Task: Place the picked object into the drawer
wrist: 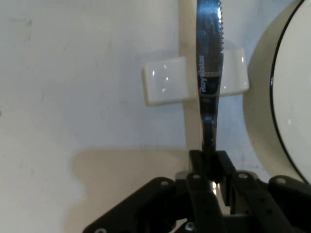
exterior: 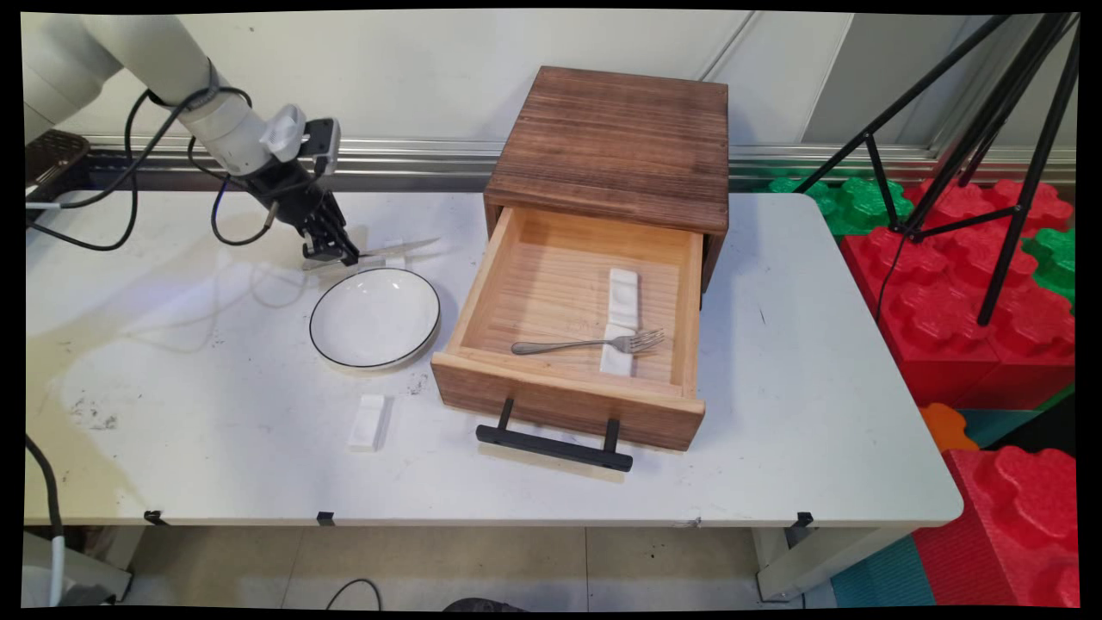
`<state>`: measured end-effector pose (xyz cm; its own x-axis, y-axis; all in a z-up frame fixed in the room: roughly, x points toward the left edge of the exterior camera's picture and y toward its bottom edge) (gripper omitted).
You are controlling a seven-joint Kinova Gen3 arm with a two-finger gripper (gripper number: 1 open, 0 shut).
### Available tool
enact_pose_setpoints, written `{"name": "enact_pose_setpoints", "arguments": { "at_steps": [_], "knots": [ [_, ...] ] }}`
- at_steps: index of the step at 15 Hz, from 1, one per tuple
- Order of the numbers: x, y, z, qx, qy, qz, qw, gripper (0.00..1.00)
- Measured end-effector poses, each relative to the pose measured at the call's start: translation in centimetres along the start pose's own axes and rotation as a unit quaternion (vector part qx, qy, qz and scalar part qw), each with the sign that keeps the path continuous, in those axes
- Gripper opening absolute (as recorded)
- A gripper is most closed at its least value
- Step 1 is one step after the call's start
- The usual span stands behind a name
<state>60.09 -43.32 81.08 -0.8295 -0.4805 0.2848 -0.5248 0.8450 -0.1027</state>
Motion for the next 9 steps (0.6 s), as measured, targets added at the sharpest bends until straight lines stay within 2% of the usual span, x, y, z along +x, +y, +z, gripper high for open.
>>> {"name": "enact_pose_setpoints", "arguments": {
  "at_steps": [9],
  "knots": [
    [2.2,3.3,-6.8,0.024,0.032,0.002,0.9992,0.0]
  ]
}}
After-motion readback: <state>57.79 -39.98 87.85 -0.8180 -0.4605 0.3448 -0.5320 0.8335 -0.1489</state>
